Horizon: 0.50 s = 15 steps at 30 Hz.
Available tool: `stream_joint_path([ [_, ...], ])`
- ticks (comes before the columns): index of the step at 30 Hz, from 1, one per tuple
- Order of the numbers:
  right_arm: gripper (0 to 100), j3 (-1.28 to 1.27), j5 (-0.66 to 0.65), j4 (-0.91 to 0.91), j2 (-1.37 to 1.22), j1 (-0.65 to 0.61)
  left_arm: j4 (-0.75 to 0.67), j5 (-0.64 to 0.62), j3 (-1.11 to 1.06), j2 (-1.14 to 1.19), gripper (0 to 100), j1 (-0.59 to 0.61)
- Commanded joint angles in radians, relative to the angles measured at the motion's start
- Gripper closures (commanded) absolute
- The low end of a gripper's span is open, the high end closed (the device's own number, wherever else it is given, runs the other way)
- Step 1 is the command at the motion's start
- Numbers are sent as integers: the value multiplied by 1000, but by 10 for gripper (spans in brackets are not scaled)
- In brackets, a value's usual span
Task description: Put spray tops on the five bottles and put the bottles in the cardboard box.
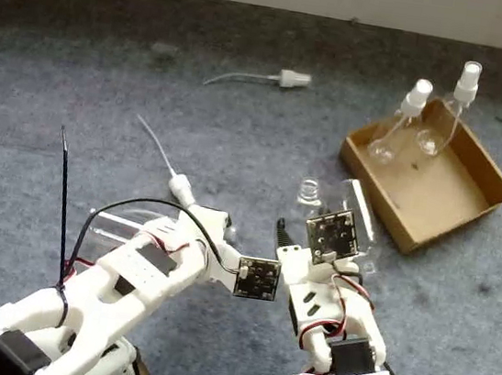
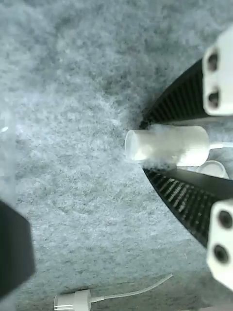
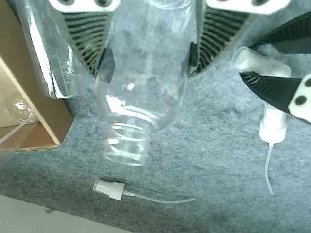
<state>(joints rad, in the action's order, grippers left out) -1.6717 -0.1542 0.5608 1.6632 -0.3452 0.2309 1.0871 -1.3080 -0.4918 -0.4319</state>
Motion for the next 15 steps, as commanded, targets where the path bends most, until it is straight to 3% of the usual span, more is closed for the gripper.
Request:
stream_joint_path([
  [1, 926, -21, 5, -33, 15, 13, 95, -18, 12, 2, 962, -25],
  [4, 926, -21, 5, -33, 15, 13, 218, -9, 31, 2, 962, -25],
  [9, 926, -21, 5, -33, 15, 13, 393, 195, 59, 1, 962, -25],
  [15, 926, -21, 5, -33, 15, 13, 454, 264, 59, -1, 962, -16],
])
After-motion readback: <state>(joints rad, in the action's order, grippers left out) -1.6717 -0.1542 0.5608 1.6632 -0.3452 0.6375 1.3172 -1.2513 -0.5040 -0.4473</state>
